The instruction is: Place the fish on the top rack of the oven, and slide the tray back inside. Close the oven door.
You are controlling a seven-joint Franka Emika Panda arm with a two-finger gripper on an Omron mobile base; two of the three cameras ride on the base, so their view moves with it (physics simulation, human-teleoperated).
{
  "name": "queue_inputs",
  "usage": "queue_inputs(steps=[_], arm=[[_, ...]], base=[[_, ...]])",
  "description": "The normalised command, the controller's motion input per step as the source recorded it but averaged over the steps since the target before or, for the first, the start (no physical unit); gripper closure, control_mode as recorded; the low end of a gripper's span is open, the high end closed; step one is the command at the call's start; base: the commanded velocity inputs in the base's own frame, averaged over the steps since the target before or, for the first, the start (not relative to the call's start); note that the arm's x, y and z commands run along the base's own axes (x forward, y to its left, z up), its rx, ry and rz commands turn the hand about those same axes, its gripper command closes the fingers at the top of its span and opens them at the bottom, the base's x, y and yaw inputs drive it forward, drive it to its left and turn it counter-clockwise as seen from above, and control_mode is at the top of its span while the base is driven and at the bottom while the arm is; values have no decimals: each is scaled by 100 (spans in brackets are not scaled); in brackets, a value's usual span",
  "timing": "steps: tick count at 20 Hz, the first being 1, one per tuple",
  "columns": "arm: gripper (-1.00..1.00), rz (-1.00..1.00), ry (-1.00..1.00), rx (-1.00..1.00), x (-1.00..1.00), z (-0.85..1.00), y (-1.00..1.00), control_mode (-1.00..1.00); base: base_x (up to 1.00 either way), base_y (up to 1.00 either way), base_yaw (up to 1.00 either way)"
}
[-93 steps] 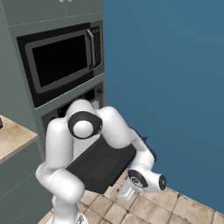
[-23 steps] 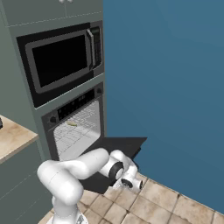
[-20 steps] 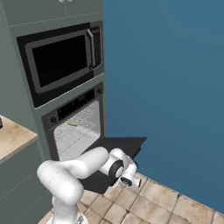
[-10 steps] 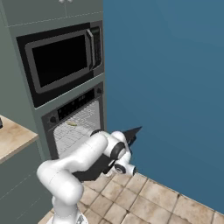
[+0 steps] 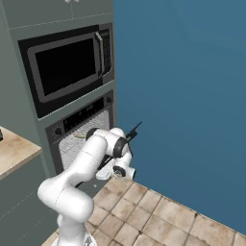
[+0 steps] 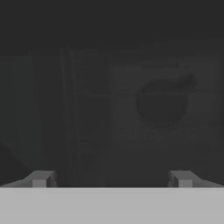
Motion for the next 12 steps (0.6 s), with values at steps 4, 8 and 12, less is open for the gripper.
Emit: queue_inputs(steps=[4,8,12], arm=[[-100,3,-16,17,23,52,100,-100],[-100,2,-16,16,35,49,100,-100],[-100,0,-15,15,54,42,100,-100]], base=[[0,0,0],[0,0,0],[0,0,0]])
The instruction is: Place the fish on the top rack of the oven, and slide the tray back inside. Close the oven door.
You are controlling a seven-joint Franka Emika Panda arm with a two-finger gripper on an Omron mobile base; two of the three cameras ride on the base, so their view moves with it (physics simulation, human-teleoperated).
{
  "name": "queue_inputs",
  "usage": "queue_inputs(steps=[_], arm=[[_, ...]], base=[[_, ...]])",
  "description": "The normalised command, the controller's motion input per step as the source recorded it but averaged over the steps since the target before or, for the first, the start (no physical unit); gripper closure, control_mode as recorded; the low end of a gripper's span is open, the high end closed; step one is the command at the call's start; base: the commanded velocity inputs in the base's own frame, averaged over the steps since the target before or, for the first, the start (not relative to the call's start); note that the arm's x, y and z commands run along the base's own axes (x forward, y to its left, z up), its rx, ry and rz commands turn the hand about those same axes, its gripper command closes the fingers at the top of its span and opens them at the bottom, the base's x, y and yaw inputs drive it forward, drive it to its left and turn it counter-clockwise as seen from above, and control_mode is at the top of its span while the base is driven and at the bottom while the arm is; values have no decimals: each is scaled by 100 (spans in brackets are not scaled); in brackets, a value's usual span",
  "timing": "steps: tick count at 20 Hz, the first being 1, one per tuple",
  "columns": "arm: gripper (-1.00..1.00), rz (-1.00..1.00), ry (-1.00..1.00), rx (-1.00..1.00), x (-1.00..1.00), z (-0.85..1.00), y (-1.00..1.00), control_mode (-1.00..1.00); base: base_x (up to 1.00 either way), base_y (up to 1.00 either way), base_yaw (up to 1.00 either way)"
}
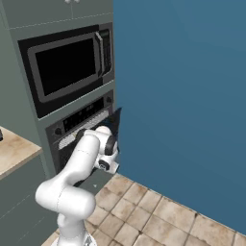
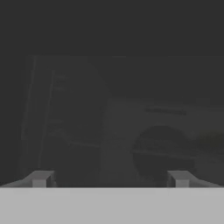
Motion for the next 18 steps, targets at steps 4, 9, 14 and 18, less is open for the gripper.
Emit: queue_inputs(steps=[4,9,14,18], arm=[[-100,0,-13,12,64,35,100,-100],[-100,0,-10,8,64,31,100,-100],[-100,0,-6,2,46,33,95,-100],[-100,0,-9,-10,-26,81,-4,-100]], base=[[0,0,0],[0,0,0],[0,0,0],[0,0,0]])
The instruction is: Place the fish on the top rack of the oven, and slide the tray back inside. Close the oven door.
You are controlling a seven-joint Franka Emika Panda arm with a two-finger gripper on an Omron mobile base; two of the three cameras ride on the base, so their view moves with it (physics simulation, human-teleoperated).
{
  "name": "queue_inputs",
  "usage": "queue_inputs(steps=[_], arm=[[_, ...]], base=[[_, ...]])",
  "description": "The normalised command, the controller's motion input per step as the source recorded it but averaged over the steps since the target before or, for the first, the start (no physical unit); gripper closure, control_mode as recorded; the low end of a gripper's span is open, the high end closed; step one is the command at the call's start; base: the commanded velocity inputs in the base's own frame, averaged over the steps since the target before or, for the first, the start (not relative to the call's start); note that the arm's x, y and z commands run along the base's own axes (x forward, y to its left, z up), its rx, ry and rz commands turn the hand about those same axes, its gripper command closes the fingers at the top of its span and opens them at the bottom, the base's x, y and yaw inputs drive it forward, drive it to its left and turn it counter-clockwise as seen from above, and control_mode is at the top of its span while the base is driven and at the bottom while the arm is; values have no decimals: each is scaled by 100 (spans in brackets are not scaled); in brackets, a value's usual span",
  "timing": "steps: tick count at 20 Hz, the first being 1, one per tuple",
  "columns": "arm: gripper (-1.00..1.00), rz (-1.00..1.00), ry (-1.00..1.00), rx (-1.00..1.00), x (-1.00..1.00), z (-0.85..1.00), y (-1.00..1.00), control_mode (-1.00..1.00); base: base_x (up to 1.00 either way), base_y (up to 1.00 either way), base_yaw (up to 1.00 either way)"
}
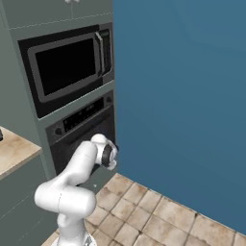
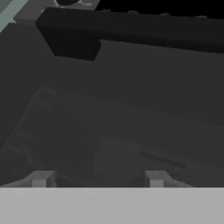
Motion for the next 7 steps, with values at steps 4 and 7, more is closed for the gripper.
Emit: queue_inputs(steps=[4,7], arm=[[-100,-1,0,-12,-52,100,-82,-100],[-100,-4,0,-11,-61,100,-100,-100]], base=[[0,0,0],[0,0,0]])
